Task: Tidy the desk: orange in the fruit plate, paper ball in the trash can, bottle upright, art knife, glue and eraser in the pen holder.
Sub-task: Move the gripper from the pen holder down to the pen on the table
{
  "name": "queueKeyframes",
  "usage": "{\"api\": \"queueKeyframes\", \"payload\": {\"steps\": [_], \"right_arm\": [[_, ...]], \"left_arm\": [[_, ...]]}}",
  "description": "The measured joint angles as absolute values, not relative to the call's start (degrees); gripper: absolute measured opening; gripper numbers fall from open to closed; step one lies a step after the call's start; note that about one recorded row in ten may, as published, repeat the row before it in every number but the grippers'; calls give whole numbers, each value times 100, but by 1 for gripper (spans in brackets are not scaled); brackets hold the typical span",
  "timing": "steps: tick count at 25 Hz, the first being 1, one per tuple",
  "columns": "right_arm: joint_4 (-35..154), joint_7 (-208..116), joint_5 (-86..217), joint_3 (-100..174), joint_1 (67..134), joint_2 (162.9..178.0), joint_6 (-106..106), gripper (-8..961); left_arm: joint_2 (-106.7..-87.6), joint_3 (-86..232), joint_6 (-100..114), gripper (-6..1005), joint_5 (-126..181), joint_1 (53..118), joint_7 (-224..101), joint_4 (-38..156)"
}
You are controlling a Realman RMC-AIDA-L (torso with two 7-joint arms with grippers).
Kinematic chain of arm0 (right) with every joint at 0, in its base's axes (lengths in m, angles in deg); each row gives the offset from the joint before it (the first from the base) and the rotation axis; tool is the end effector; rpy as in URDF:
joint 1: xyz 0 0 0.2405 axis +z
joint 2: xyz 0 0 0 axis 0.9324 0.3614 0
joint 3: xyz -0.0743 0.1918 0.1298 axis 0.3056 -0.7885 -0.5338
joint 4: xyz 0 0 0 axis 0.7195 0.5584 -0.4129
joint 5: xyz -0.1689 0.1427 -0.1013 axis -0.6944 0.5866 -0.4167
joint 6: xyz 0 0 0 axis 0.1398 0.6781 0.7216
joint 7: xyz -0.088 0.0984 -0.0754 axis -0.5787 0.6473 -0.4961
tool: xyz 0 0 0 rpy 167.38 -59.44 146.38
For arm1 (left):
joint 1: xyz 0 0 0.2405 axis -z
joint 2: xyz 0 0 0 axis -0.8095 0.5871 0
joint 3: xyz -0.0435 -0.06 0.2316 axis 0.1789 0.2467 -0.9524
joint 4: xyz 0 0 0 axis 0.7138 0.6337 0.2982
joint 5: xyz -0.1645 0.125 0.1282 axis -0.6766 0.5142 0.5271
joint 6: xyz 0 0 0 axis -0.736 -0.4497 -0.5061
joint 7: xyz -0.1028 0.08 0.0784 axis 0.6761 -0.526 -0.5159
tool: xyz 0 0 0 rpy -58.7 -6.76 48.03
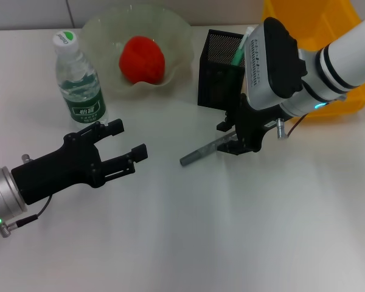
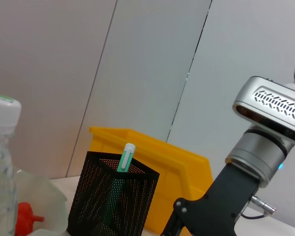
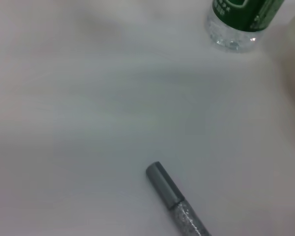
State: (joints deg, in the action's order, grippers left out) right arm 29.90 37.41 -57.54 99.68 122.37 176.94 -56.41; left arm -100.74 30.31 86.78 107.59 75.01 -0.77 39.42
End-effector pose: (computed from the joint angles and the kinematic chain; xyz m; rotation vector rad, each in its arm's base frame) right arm 0.1819 0.4318 -0.0833 -2.9504 -0.1195 -0.3906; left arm -0.3083 0.2944 -0.0362 -2.4842 -0.6900 -0.9931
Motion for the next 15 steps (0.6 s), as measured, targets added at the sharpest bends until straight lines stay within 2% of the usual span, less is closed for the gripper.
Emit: {"api": "queueKeyframes", "payload": {"steps": [13,15], "right_arm": [[3129,3736,-5685,9989,12246,17701,-5523,419],[3152,3735,-5685,9989,12255,17701,-5512,375]], "left_arm": [[-10074,3030,8714,859,10741,7514,-73,3928],[-10074,3031,8715,859,10732,7514,-72,3927]]}}
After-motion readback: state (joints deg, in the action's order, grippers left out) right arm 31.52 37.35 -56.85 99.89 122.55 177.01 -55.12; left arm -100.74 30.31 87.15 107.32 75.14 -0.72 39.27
